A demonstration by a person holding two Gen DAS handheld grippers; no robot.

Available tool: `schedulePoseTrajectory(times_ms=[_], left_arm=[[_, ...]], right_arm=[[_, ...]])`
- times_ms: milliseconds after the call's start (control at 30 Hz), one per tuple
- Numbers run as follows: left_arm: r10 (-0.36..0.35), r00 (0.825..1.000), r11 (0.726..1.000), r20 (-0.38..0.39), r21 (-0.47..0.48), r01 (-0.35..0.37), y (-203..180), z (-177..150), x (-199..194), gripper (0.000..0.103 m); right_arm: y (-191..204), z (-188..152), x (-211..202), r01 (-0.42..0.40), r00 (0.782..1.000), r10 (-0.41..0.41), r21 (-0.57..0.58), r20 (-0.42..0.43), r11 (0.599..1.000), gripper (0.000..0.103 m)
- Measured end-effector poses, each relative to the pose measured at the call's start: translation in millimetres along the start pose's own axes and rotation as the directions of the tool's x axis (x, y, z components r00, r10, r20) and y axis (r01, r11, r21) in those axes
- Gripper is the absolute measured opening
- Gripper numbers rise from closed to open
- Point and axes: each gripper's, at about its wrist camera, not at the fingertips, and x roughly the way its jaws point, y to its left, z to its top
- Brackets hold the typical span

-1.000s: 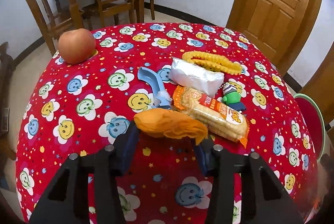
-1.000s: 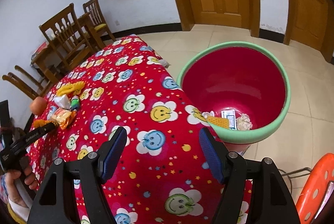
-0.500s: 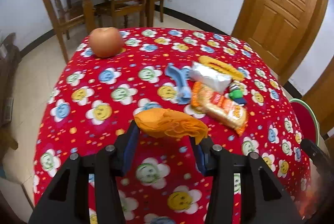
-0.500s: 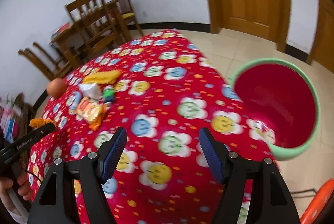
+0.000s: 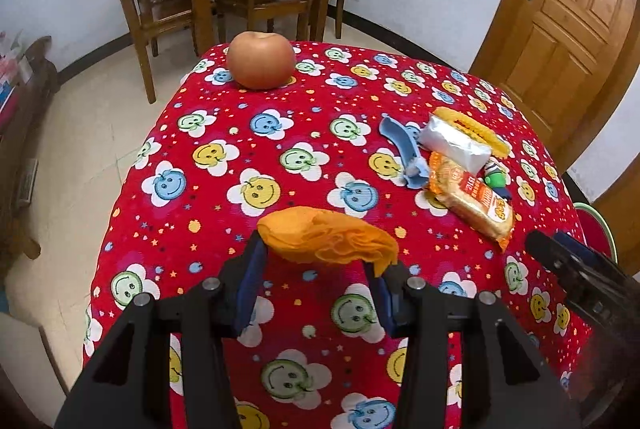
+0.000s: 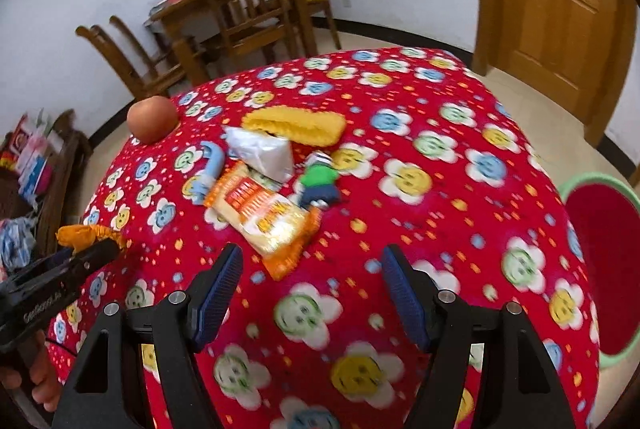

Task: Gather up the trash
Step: 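Grasp the yellow snack bag with the right tool while the left tool holds the glove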

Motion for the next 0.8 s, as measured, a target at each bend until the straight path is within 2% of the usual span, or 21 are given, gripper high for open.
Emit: schedulePoseTrajectory(times_ms=[133,233,400,633,667,733,800], left_arm=[[-0.006,1.000,1.000,-0.004,-0.006,0.006,2.9,-0.5,3.2,0.049],[-0.011,1.000,1.000,-0.007,-0.009,0.011,3.9,-1.4,4.9,0.049],[-0.017,1.000,1.000,-0.011,-0.017,0.017,5.8,-2.1,6.6,0.049],[-0.017,1.000,1.000,-0.013,-0.019,0.017,6.7,-2.3,7.6,0.049],[-0.019,1.000,1.000,-0.013,-0.020,0.018,6.9,-2.2,7.3,0.049],[-0.020,1.000,1.000,-0.013,-0.019,0.020,5.9,-2.9,7.1,0.049],[-0.020,1.000,1.000,-0.011,-0.014,0.020,3.8,-3.4,6.0,0.049]], right_arm=[[9.7,12.7,17.0,-0.023,1.000,0.023,-0.043,-0.012,0.999,0.073],[15.7,19.9,31.8,-0.057,0.997,0.053,-0.076,-0.051,0.995,0.073],[16.6,28.5,53.0,-0.087,0.990,0.080,-0.058,-0.113,0.995,0.073],[20.4,21.7,52.3,-0.109,0.988,0.100,-0.079,-0.115,0.991,0.073],[21.8,19.1,51.1,-0.107,0.989,0.097,-0.086,-0.113,0.991,0.070],[24.3,13.9,48.2,-0.089,0.992,0.078,-0.107,-0.103,0.990,0.057],[23.7,9.0,44.4,-0.086,0.993,0.075,-0.115,-0.095,0.990,0.053]])
